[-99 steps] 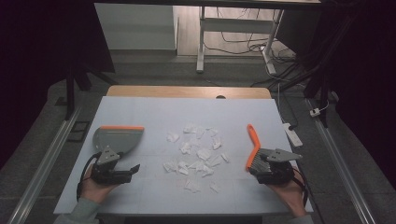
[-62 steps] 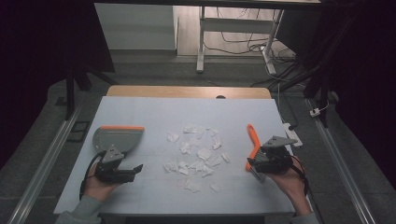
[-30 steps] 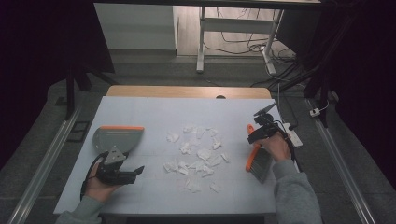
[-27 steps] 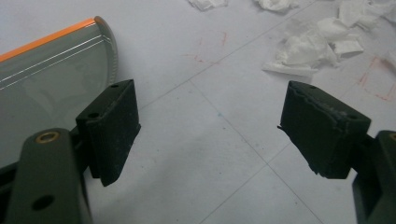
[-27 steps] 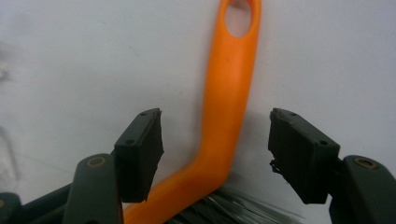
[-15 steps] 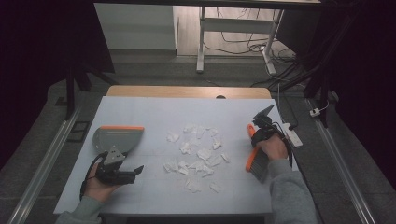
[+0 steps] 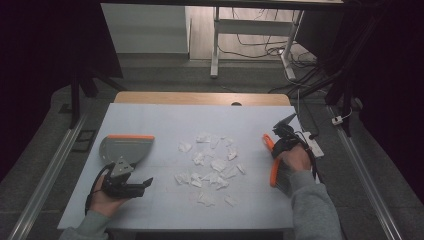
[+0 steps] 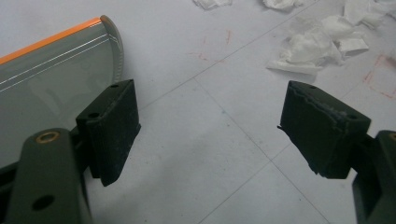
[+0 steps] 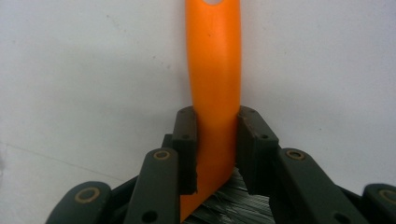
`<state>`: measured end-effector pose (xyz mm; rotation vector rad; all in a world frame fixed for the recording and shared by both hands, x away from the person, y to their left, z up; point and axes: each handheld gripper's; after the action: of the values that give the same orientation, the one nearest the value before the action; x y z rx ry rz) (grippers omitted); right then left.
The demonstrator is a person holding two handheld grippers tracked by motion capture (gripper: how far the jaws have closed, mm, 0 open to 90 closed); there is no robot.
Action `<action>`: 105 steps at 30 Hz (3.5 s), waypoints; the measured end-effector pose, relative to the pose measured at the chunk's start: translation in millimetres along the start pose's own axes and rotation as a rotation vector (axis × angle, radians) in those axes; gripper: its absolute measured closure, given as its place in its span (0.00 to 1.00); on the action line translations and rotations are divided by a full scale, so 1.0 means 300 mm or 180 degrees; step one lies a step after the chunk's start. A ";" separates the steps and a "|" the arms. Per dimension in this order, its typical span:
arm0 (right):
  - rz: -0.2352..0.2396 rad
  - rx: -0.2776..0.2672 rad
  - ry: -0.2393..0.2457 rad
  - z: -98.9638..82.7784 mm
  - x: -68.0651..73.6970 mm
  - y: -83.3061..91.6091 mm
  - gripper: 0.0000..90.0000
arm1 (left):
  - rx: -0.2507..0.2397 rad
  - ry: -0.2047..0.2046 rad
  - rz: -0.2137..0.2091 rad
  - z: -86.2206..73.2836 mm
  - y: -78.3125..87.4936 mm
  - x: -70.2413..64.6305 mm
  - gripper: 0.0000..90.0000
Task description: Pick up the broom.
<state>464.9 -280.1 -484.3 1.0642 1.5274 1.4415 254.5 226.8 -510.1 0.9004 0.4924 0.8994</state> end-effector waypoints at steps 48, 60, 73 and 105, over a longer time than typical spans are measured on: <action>0.1594 -0.2084 0.0783 -0.215 0.004 0.209 0.79 | -0.0005 0.0084 -0.0006 0.026 -0.021 0.008 0.23; 0.1746 -0.2348 0.0952 -0.224 0.069 0.227 0.79 | -0.0148 -0.0005 0.0003 0.075 -0.008 -0.019 0.24; 0.1804 -0.2592 0.1003 -0.213 0.177 0.216 0.79 | -0.0206 -0.0150 -0.0063 0.125 -0.009 -0.073 0.23; 0.1846 -0.2940 0.0942 -0.190 0.422 0.201 0.78 | -0.0407 -0.0645 -0.0447 0.319 -0.043 -0.281 0.24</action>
<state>370.5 -181.6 -418.9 0.7289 0.5333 2.4387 280.7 108.6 -467.6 0.8195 0.3156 0.6953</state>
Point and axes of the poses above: each handheld gripper's, and its own axes: y roughly backward along the jaws, z roughly out of its top, x roughly to its left, and after that the axes turned 15 degrees about x, right-handed
